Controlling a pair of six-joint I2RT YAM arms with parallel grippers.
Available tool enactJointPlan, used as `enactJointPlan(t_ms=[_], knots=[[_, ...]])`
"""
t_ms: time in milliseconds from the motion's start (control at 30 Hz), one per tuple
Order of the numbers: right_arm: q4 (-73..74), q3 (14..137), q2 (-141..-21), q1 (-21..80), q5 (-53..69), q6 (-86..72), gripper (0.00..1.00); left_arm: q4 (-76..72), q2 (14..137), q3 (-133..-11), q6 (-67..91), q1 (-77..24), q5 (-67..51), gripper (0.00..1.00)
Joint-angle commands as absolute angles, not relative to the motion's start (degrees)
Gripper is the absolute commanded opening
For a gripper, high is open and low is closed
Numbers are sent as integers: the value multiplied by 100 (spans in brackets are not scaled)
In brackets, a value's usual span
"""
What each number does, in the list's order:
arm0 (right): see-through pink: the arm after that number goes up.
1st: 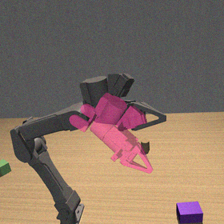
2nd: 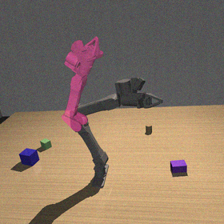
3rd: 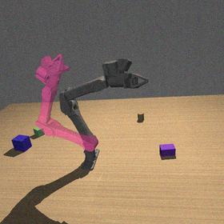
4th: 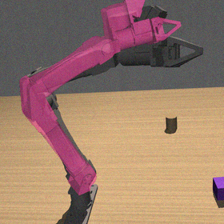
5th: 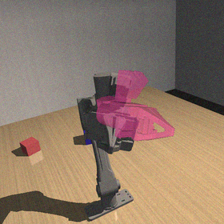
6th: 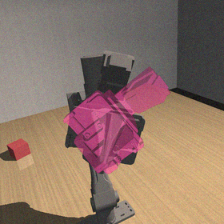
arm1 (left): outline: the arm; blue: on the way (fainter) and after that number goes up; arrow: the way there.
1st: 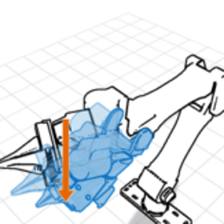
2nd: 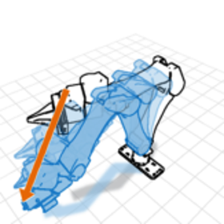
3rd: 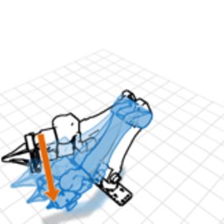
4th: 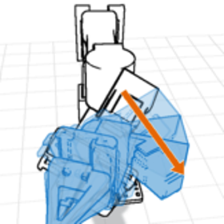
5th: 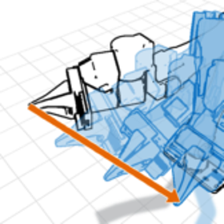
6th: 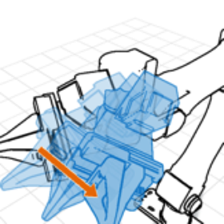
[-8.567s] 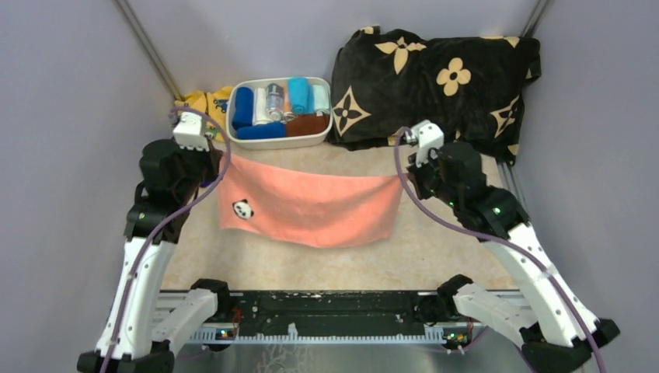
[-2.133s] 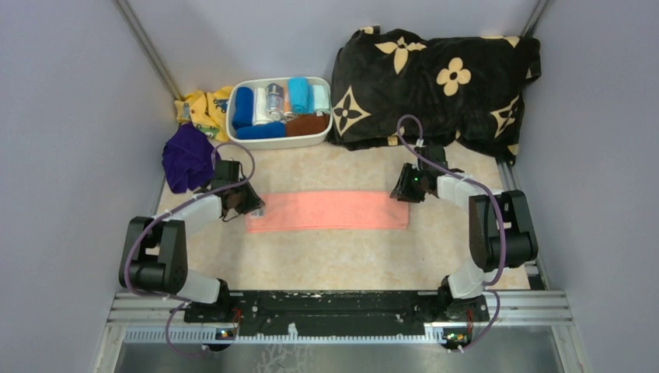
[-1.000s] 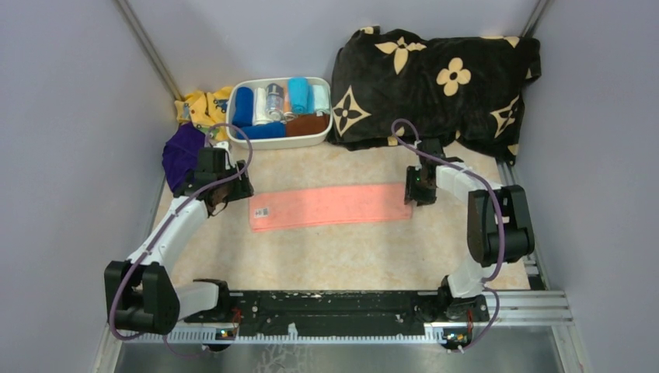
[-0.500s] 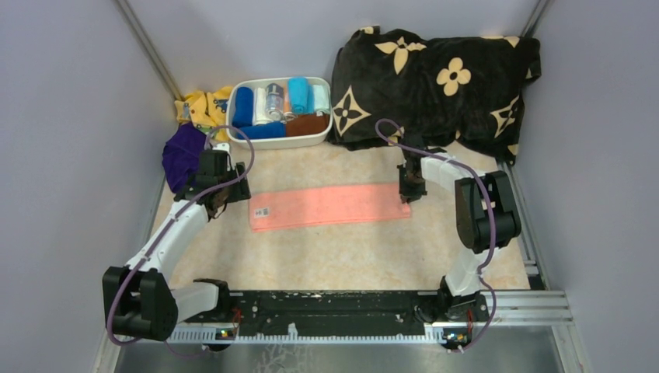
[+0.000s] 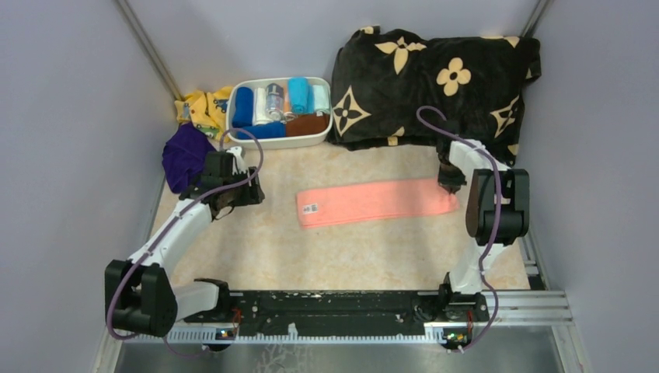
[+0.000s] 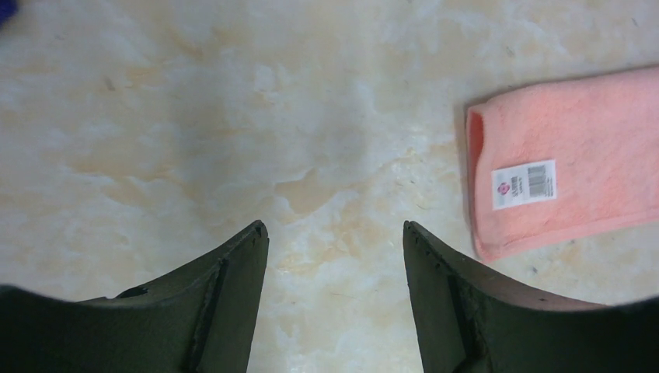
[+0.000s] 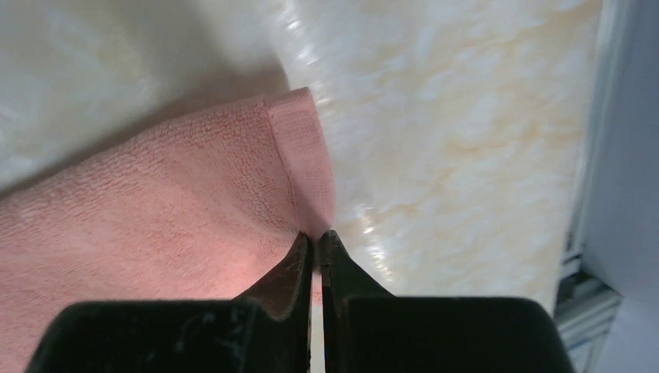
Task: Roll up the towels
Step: Fold the towel at the center of the board.
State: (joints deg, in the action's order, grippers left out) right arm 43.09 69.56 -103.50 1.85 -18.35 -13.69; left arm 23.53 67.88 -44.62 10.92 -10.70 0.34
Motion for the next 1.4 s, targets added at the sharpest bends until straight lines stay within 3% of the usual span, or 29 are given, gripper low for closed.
enactJointPlan(t_ms=[0, 167, 533, 1033, 1367], knots=[[4520, 7675, -10227, 145, -3090, -919, 0, 2239, 7044, -4488, 1309, -1107, -1200, 70], [4474, 7628, -9805, 386, -2139, -721, 0, 1949, 7502, -4499, 1819, -1116, -2260, 70], [4356, 7670, -9417, 2337, 573, -1803, 0, 658, 8485, -4238, 2913, -1197, -3321, 65], [4503, 9002, -10803, 4198, 754, -3196, 0, -46, 9491, -4153, 3429, -1608, -3456, 52], [4126, 9438, -11387, 4547, 517, -3720, 0, -193, 9703, -4051, 3494, -1846, -3326, 30]])
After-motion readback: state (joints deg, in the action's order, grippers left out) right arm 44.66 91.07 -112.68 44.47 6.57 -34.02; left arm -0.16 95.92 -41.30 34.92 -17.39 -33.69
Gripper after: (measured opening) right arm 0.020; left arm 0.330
